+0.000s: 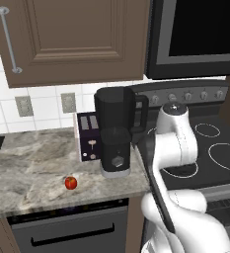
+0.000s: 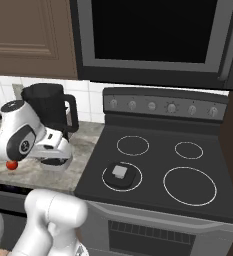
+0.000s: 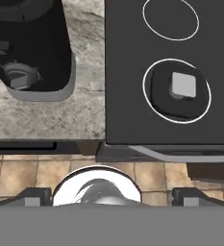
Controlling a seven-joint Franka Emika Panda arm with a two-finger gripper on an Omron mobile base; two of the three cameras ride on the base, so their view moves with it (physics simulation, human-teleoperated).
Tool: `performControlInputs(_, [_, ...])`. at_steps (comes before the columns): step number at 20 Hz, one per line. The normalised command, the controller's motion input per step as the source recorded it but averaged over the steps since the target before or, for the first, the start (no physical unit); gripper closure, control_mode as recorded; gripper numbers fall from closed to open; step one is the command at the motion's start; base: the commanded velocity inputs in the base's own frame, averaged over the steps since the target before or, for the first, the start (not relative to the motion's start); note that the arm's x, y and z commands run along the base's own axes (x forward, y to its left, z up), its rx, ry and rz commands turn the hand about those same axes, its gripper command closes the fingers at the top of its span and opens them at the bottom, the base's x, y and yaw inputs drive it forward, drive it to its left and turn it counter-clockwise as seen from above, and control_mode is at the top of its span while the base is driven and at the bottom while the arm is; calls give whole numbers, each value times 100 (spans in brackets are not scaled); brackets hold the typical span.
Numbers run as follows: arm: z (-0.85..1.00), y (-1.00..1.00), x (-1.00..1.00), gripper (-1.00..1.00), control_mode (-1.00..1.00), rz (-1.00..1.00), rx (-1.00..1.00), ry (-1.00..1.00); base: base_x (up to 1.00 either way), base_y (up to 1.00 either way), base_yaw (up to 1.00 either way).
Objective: Open the blender lid, put the apple in the blender, close the lid, and start the blender.
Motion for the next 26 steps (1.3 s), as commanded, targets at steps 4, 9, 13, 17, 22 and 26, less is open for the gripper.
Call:
performControlInputs(4, [0, 100, -24, -100, -100, 2, -6, 7, 0, 0, 0])
performControlInputs(9, [0, 100, 0, -100, -100, 7, -1, 7, 0, 0, 0])
performControlInputs(13, [-10, 100, 8, -100, -100, 11, 0, 5, 0, 0, 0])
performControlInputs(17, [-19, 100, 10, -100, -100, 14, 0, 3, 0, 0, 0])
performControlInputs(22, [-22, 77, 16, -100, -100, 14, 0, 4, 0, 0, 0])
performControlInputs(26, [-24, 49, 44, -100, -100, 10, 0, 6, 0, 0, 0])
